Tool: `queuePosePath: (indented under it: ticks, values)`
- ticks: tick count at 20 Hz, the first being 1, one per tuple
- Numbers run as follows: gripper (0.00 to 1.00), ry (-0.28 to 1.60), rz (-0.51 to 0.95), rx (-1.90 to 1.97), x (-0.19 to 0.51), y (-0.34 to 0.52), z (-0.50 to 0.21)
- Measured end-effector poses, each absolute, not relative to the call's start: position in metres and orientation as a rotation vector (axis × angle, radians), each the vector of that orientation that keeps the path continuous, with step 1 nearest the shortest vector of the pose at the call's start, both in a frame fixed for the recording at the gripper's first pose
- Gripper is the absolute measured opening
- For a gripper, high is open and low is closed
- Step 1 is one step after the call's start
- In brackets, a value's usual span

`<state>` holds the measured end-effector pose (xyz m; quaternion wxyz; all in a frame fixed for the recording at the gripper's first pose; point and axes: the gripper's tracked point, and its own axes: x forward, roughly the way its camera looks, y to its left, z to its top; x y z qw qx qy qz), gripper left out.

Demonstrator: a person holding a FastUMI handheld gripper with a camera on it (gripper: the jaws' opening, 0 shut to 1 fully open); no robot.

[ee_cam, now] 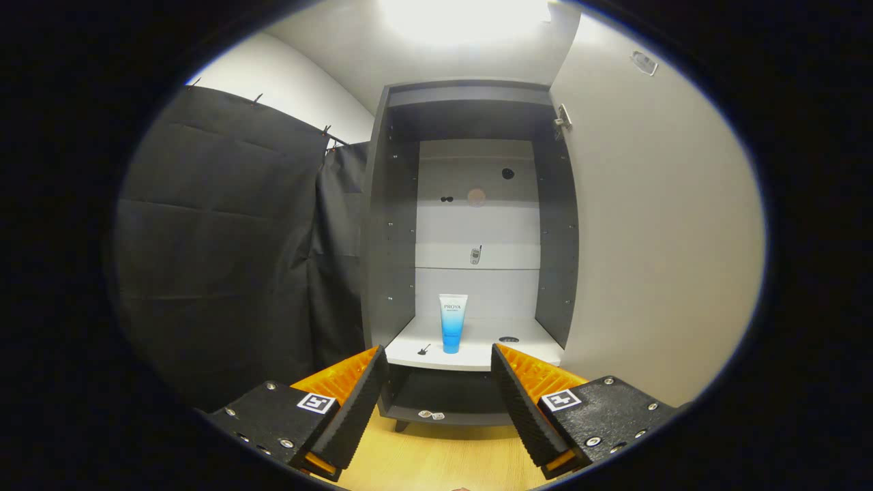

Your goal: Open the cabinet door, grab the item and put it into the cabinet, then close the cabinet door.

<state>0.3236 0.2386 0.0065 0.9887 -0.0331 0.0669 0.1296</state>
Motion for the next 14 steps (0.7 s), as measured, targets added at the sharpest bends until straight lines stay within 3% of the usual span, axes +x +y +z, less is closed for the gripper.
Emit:
queuePosePath:
  ticks: [14]
  values:
    - [0.94,0.102,0.19,-0.039,0.199,0.149,0.037]
